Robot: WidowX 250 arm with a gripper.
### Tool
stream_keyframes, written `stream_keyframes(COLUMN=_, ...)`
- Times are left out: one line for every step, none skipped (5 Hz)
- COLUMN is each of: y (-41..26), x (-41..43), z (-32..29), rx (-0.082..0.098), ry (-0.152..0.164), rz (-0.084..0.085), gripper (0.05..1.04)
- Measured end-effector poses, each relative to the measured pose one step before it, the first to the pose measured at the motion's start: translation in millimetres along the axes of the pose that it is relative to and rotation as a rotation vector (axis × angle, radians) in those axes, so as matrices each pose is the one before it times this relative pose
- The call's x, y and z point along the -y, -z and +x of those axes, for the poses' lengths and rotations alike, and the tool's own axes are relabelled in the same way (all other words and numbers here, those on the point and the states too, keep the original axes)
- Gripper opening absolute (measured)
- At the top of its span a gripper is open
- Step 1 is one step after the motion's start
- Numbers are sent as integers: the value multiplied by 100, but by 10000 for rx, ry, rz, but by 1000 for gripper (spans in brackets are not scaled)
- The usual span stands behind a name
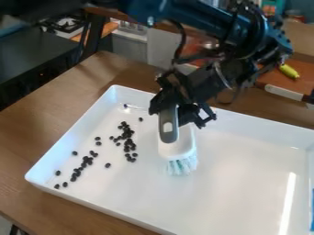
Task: Sweep into pile
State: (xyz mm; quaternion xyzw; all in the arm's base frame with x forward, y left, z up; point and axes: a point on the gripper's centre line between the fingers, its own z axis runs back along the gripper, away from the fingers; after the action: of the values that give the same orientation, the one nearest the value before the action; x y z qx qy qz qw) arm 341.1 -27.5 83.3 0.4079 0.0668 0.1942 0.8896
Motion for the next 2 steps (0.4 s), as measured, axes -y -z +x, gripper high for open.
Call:
stream_keyframes(y=525, x=-214, z=923, rx=-70, ry=-284, rz=39, gripper=475)
stream_keyframes(y=678, x=29, z=984, rx=-124, ry=-268, rz=131, gripper=476)
